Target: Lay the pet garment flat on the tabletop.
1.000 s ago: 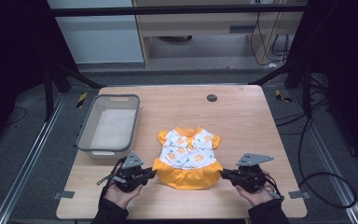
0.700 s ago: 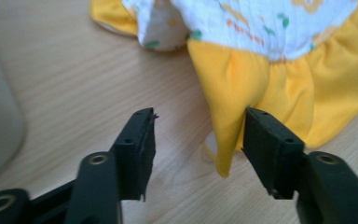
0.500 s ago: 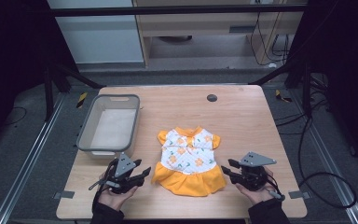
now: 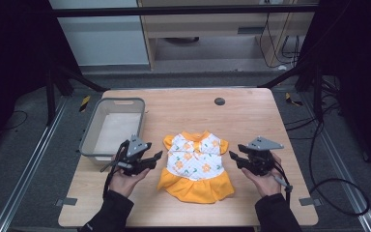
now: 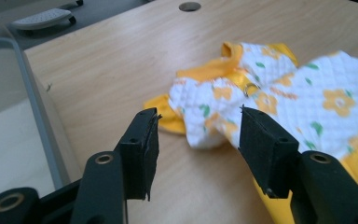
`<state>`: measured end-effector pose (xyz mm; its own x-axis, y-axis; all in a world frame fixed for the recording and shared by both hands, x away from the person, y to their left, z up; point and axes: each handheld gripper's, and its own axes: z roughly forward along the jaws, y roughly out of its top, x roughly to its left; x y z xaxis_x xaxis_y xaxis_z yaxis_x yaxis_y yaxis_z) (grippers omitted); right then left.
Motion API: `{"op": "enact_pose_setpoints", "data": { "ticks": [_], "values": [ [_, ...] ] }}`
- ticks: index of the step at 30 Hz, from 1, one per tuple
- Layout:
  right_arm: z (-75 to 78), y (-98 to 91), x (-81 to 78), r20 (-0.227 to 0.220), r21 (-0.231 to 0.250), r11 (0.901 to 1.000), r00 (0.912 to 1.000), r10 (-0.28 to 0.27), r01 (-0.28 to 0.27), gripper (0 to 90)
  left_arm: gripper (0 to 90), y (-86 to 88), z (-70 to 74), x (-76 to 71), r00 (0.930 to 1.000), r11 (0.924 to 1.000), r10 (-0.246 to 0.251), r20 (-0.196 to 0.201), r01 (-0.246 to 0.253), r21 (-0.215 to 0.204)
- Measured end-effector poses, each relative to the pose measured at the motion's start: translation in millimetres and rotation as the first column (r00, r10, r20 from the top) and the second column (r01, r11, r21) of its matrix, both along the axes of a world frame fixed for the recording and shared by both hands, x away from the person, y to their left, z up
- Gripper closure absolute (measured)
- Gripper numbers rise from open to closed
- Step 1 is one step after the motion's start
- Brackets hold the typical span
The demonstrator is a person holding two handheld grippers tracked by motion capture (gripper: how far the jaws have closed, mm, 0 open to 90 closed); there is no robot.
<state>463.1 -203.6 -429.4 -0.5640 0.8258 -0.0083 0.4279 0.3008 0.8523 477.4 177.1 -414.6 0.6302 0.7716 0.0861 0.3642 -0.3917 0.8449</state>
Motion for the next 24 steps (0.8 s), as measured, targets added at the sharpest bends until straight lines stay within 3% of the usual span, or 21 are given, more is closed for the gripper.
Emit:
{"op": "enact_pose_setpoints", "data": {
  "ticks": [3,7,11,13,16,18,22,24],
  "values": [
    [-3.2,5.1,22.9,-0.029,0.037,0.9993,0.9996,-0.006,0.007,51.1,48.3,-8.6,-3.5,23.6,0.9999,0.9999,0.01,0.007,-0.01,0.007],
    [-13.6,13.7,52.1,-0.059,0.014,0.9991,0.9974,-0.04,0.041,51.4,48.3,-20.2,-17.4,57.3,0.9995,0.9996,0.025,-0.018,-0.025,0.015],
    [-29.7,22.6,75.0,-0.091,-0.032,0.9983,0.9945,-0.052,0.049,49.5,47.7,-28.9,-38.9,83.0,0.9958,0.9984,0.056,-0.072,-0.055,0.014],
    [-36.6,25.2,82.8,-0.116,-0.06,0.9971,0.9917,-0.055,0.048,49.1,47.8,-30.2,-42.2,85.7,0.9954,0.9982,0.057,-0.076,-0.056,0.02],
    [-50.1,27.2,93.3,-0.142,-0.075,0.994,0.9859,-0.089,0.079,49.6,51.9,-34.3,-54.1,92.3,0.9912,0.9963,0.066,-0.115,-0.059,0.063],
    [-53.6,27.5,95.4,-0.145,-0.093,0.992,0.9845,-0.098,0.085,49.8,53.3,-37.6,-60.6,93.6,0.9908,0.9918,0.081,-0.109,-0.069,0.107],
    [-63.8,26.7,101.8,-0.175,-0.117,0.9887,0.9781,-0.113,0.094,52.2,57.6,-36.4,-73.7,97.8,0.9837,0.987,0.107,-0.145,-0.087,0.135],
    [-66.9,26.5,103.0,-0.189,-0.107,0.9898,0.9755,-0.113,0.093,53.5,59.1,-34.7,-78.0,98.1,0.9813,0.9884,0.11,-0.158,-0.091,0.121]
  ]
}}
